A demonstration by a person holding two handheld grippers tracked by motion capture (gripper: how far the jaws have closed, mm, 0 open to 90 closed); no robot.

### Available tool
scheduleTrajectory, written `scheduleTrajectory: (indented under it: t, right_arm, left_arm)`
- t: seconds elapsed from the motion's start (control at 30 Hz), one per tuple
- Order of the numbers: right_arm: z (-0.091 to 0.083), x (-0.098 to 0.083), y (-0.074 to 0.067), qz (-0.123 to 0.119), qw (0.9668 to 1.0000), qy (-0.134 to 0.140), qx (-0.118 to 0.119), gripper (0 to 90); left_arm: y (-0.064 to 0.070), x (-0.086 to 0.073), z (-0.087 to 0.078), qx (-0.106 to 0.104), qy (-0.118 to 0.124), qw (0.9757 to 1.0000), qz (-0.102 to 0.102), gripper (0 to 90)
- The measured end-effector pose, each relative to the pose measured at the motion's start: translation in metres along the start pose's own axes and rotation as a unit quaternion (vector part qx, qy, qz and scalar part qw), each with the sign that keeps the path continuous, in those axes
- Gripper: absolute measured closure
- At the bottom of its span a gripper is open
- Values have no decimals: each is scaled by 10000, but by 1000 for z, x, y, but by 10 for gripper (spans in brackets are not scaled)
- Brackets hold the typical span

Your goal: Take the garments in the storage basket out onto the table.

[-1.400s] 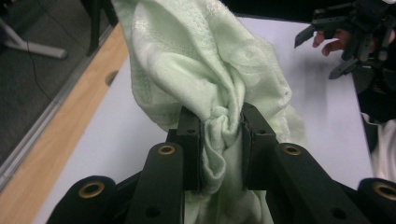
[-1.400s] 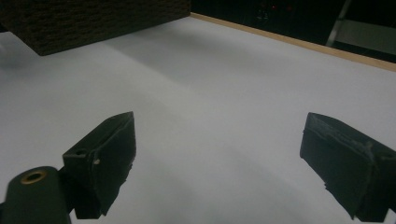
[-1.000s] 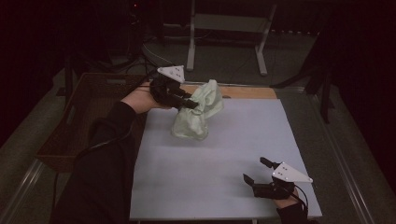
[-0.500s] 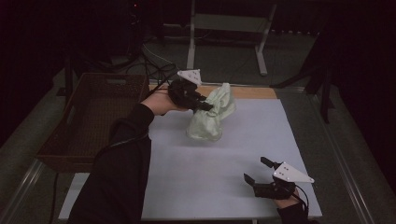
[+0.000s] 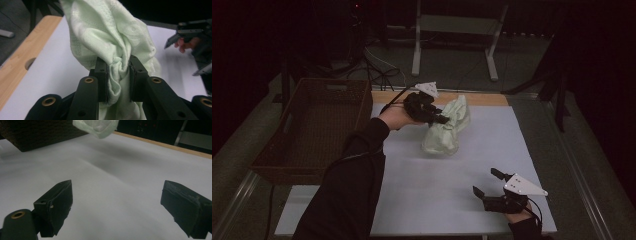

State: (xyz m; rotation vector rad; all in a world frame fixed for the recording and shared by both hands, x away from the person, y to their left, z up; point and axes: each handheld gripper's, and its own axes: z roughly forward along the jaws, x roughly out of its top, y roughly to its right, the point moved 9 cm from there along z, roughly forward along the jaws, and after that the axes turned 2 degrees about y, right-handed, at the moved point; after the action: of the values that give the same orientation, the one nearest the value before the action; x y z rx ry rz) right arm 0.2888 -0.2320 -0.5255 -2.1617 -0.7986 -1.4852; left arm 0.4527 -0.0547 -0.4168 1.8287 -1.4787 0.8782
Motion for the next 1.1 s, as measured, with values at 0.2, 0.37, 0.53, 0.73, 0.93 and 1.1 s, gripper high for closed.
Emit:
scheduleTrajectory:
  t: [0.2,0.37,0.53,0.73,0.93,1.1]
  right_arm:
    - [0,0,0,6,10000,-16,1,108]
    - [1,0,-1,-10,10000,-13,11,108]
    - [1,0,-1,-29,10000,-12,9,108]
    - [1,0,-1,-19,10000,-10,20,108]
    - [1,0,-1,15,10000,5,24,108]
    - [0,1,0,2,10000,17,10,108]
  left_arm:
    - [-5,-16,10,-2,-108,9999,-66,742]
    - [-8,-23,19,63,-103,9996,-272,741]
    - [-9,-19,26,99,-93,9990,-427,738]
    - [-11,-10,32,278,-81,9984,-482,730]
    - [-17,-2,35,480,33,9970,-600,706]
    - [-21,1,40,617,13,9967,-529,651]
